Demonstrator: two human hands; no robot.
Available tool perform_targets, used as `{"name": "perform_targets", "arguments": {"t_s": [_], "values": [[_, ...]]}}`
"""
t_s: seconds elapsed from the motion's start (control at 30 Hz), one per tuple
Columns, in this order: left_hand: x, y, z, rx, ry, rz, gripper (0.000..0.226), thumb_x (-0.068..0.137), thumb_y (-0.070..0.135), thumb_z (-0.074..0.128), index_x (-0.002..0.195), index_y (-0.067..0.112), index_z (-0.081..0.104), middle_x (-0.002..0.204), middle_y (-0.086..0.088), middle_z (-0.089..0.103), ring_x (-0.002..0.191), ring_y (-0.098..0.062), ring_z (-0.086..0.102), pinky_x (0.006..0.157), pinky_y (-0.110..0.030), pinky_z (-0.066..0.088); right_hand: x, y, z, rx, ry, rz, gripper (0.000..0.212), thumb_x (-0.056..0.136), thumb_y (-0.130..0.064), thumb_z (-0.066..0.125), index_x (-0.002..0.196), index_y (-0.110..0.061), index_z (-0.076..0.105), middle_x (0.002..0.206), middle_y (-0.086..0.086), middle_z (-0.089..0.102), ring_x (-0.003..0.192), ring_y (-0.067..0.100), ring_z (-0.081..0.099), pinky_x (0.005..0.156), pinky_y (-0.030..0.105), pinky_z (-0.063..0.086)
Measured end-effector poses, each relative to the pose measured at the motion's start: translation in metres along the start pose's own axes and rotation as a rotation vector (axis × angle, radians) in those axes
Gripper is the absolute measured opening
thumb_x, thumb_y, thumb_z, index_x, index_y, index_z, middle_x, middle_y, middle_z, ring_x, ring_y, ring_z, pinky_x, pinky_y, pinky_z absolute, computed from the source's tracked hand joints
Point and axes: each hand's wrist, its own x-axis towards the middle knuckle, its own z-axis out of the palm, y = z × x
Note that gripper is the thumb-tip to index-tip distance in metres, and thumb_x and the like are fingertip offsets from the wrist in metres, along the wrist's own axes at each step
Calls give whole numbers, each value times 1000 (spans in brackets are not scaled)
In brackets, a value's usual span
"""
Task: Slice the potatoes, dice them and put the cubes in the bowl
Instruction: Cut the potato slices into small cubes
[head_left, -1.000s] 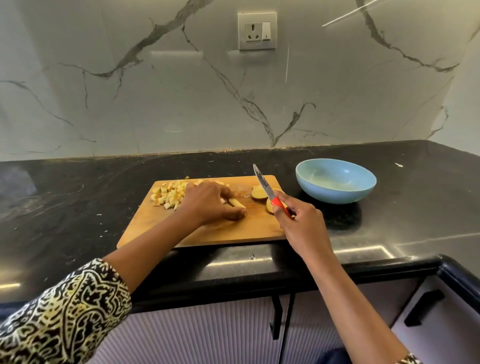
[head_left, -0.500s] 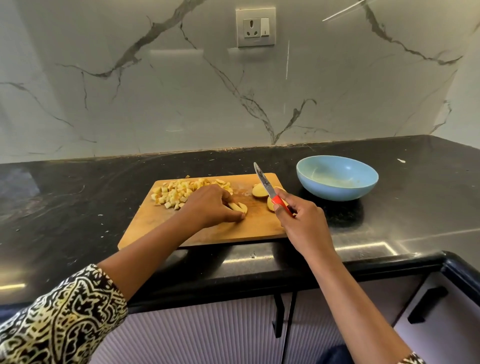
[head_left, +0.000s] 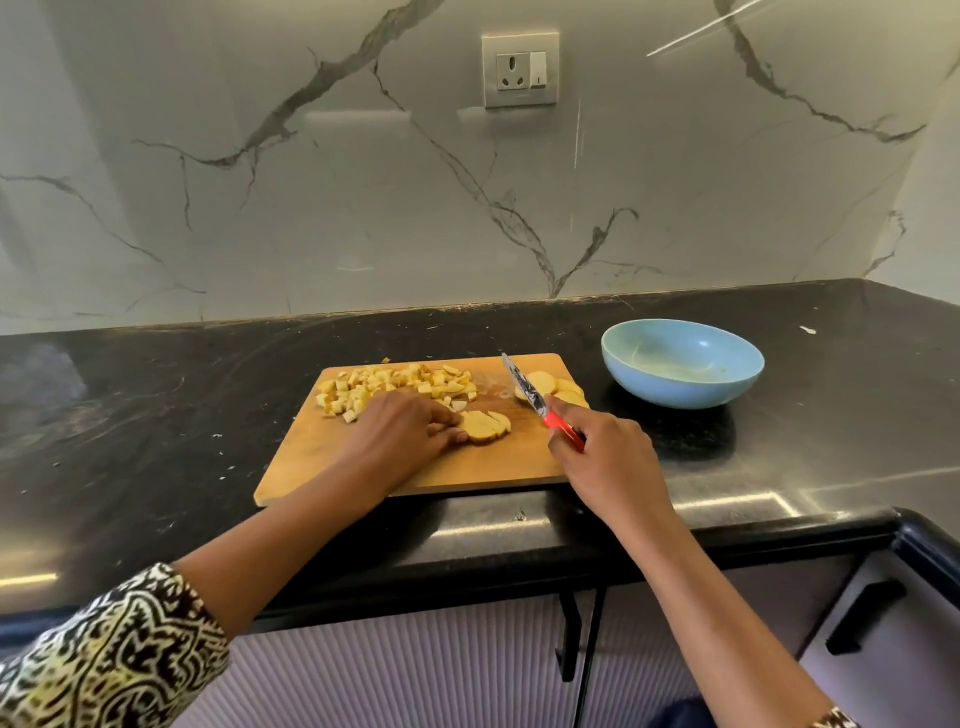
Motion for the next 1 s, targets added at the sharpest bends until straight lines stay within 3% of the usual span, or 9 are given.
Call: {"name": "perform_targets", "arguments": {"t_s": [0.1,0.2,0.3,0.4,0.57,0.7,1.0], "values": [[6,-1,2,-21,1,62,36,91,39,58,123,23,62,109,0,68,84,-3,49,75,-17,34,-7,-7,-9,-44,-74,-51,40,96,-30,51,136,-36,50,65,-15,45,61,8,46,56,20,32],[3,-8,6,-41,22,93,36,91,38,58,124,25,61,106,0,68,85,-7,53,74,-20,39,-13,-16,-16,-131,-146,-114,39,96,-33,49,134,-42,50,79,-9,52,76,11,54,63,24,38],[-2,-14,10,-56,88,188,29,88,34,63,115,23,67,106,2,71,91,-12,63,81,-31,51,-13,-27,-21,-211,-174,-169,40,96,-31,49,135,-42,49,93,-10,65,79,8,55,63,23,42],[-5,-12,11,-5,96,256,26,90,35,61,112,23,69,106,3,72,89,-13,63,79,-38,51,-10,-35,-23,-284,-212,-197,41,96,-28,47,135,-40,50,104,-11,67,78,7,51,62,21,37],[-4,-11,12,38,107,272,26,91,36,59,113,25,69,106,4,71,90,-15,59,76,-35,46,0,-44,-22,-370,-288,-264,40,97,-24,47,135,-34,51,111,-4,66,90,15,60,69,28,48],[-4,-11,12,95,97,262,30,94,40,53,119,29,65,106,4,69,93,-13,54,79,-33,40,12,-44,-15,-380,-357,-289,35,96,-22,49,130,-26,59,102,1,65,88,17,59,68,27,45],[-3,-10,11,214,28,225,38,96,49,39,129,36,55,114,8,65,96,-8,47,83,-30,34,-9,-35,-34,-355,-403,-242,42,95,-24,51,136,-33,51,111,-3,65,93,15,60,76,29,49]]}}
